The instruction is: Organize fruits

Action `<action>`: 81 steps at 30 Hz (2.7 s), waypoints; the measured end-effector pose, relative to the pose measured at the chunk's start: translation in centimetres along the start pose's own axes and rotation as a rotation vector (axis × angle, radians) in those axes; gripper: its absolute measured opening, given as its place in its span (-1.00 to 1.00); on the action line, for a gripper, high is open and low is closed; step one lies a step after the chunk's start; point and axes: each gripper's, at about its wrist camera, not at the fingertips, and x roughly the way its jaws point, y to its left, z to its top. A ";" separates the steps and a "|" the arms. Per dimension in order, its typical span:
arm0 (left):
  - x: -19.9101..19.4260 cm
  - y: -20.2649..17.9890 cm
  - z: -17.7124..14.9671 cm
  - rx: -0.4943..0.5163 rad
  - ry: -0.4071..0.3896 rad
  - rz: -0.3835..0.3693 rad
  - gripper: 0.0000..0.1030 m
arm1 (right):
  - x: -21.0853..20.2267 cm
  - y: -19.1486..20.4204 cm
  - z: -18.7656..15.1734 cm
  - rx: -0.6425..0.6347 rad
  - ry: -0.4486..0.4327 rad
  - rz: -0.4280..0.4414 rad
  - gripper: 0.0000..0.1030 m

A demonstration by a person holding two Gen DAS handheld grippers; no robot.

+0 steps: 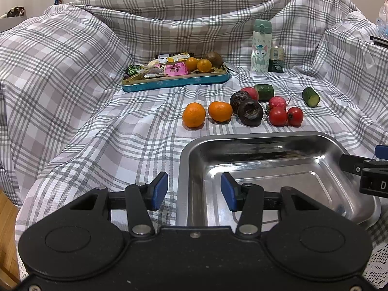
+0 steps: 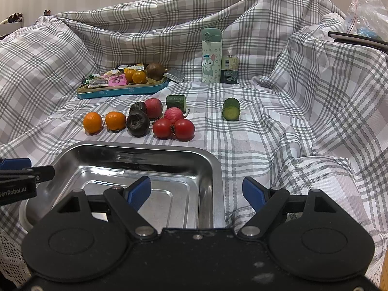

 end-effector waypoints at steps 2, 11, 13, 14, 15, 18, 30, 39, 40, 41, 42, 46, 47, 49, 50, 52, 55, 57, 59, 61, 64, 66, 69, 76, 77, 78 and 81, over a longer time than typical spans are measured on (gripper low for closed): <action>0.0 0.0 0.0 0.000 0.000 -0.001 0.07 | 0.0 0.0 0.0 0.000 0.000 0.000 0.65; 0.0 0.0 0.0 0.000 0.000 0.001 0.07 | 0.0 0.0 0.0 0.000 -0.001 0.001 0.65; 0.0 0.0 0.0 0.000 0.000 0.000 0.07 | 0.0 0.0 0.0 -0.001 -0.001 0.001 0.65; 0.0 0.0 0.0 0.000 0.000 0.001 0.07 | 0.0 0.0 -0.1 -0.001 -0.001 0.001 0.65; 0.0 0.0 0.0 0.000 0.001 0.001 0.07 | 0.0 0.0 -0.1 -0.001 -0.001 0.001 0.65; 0.0 0.0 0.0 0.003 0.000 0.001 0.07 | 0.0 0.0 -0.1 -0.001 -0.001 0.001 0.65; 0.0 -0.2 -0.1 0.007 -0.001 0.000 0.07 | 0.0 0.0 -0.1 -0.004 -0.001 0.001 0.65; -0.4 -0.1 -0.1 0.001 -0.027 0.007 0.07 | 0.0 0.2 -0.1 -0.005 -0.001 0.003 0.65; -0.5 -0.1 0.0 -0.001 -0.031 0.008 0.07 | 0.0 0.2 -0.1 -0.004 -0.001 0.003 0.65; -0.6 0.0 0.1 -0.004 -0.037 0.007 0.07 | 0.0 0.2 0.0 -0.003 -0.002 0.003 0.65; -0.6 0.0 0.1 -0.007 -0.041 0.006 0.07 | 0.0 0.1 0.0 0.000 -0.004 0.002 0.65; -0.9 0.1 0.5 -0.010 -0.049 0.004 0.07 | -0.3 0.2 0.3 -0.004 -0.020 -0.008 0.64; -1.0 0.1 0.6 -0.007 -0.052 0.005 0.07 | -0.4 0.3 0.3 -0.009 -0.032 -0.014 0.64; -1.2 -0.1 1.0 0.004 -0.059 0.008 0.07 | -0.9 0.5 0.4 -0.020 -0.074 -0.048 0.64; -1.4 -0.2 1.1 0.009 -0.065 0.008 0.07 | -1.1 0.6 0.5 -0.026 -0.094 -0.063 0.64; -1.6 -0.4 1.5 0.019 -0.074 0.009 0.07 | -1.4 0.6 0.7 -0.037 -0.126 -0.075 0.64; -1.6 -0.7 2.1 0.037 -0.082 0.012 0.07 | -1.3 1.1 1.2 -0.093 -0.105 -0.063 0.64; -1.5 -0.9 2.7 0.051 -0.079 0.015 0.07 | -1.2 1.5 1.4 -0.125 -0.107 -0.059 0.64; -1.2 -0.9 3.2 0.058 -0.072 0.011 0.07 | -1.1 1.8 1.7 -0.156 -0.096 -0.041 0.64; -0.9 -0.6 3.8 0.052 -0.062 -0.002 0.07 | -1.1 1.9 2.2 -0.165 -0.091 -0.007 0.64; -0.2 -0.5 4.8 0.052 -0.054 -0.010 0.07 | -0.5 2.0 3.2 -0.163 -0.066 0.056 0.63; 0.1 -0.4 5.4 0.052 -0.066 -0.009 0.07 | -0.5 2.2 3.7 -0.167 -0.074 0.067 0.63; 1.0 -0.2 6.3 0.050 -0.064 -0.009 0.07 | -0.1 2.2 4.6 -0.182 -0.092 0.065 0.63; 3.8 0.1 7.7 0.057 -0.045 -0.005 0.07 | 2.3 0.9 7.4 -0.164 -0.085 0.045 0.50; 4.3 0.0 7.8 0.060 -0.039 -0.004 0.07 | 2.8 0.8 7.6 -0.160 -0.082 0.036 0.41; 4.7 -0.1 7.8 0.064 -0.034 -0.004 0.07 | 3.3 0.6 7.9 -0.157 -0.077 0.026 0.33; 6.1 -0.4 7.9 0.077 -0.015 -0.004 0.07 | 4.9 -0.2 8.6 -0.138 -0.054 0.016 0.23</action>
